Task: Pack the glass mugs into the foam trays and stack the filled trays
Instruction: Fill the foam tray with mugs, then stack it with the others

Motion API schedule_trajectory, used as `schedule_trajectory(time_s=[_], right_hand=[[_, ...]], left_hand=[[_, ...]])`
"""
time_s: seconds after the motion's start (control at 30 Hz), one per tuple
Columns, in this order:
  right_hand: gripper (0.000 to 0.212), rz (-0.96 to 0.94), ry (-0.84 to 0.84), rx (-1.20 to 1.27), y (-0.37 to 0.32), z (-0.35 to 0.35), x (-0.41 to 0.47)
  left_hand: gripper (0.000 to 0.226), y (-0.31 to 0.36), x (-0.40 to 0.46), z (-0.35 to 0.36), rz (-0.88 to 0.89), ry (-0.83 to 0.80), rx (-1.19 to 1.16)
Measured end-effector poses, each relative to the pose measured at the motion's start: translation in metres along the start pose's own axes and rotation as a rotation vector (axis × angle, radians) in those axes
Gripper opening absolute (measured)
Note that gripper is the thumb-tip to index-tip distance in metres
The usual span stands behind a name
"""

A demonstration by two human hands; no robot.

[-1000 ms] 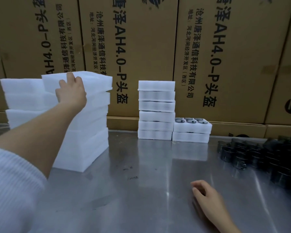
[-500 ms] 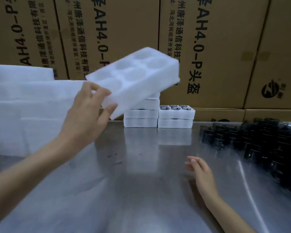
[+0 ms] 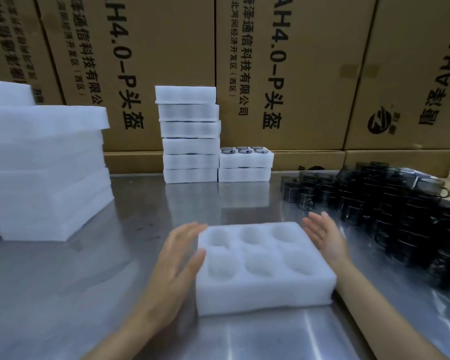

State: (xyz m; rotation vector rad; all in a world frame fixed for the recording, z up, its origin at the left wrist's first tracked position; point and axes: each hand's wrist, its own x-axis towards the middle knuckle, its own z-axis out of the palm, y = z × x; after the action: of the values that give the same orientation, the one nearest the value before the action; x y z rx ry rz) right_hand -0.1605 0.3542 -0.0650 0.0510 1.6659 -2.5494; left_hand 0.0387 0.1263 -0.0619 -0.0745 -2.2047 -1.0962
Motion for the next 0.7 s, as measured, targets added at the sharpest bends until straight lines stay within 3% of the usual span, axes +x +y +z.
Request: schedule_trajectory(time_s=[0.1, 0.17, 0.23, 0.37, 0.43, 0.57, 0.7], right_hand=[[0.024, -0.058, 0.086, -0.063, -0.001, -0.004, 0.015], [0.018, -0.092, 0.118, -0.124, -0.003, -0.006, 0.027], [0.021, -0.113, 0.131, -0.206, -0.006, -0.009, 0.043], [0.041, -0.055, 0.114, -0.375, -0.007, -0.012, 0.079], [0.047, -0.034, 0.099, -0.459, -0.006, -0.011, 0.094], [0.046, -0.075, 0.124, -0.632, -0.002, -0.008, 0.118], [0.035, -0.114, 0.186, -0.717, -0.002, -0.005, 0.129]], left_hand=[[0.048, -0.011, 0.025, 0.019, -0.375, 0.078, -0.348], [0.053, -0.016, 0.029, 0.034, -0.487, 0.072, -0.475], [0.053, -0.017, 0.033, 0.044, -0.514, 0.069, -0.511], [0.072, -0.026, 0.039, 0.051, -0.513, 0.069, -0.519], [0.066, -0.032, 0.039, 0.050, -0.517, 0.101, -0.581], [0.035, -0.035, 0.044, 0.053, -0.528, 0.163, -0.621], [0.038, -0.034, 0.050, 0.054, -0.525, 0.186, -0.619]])
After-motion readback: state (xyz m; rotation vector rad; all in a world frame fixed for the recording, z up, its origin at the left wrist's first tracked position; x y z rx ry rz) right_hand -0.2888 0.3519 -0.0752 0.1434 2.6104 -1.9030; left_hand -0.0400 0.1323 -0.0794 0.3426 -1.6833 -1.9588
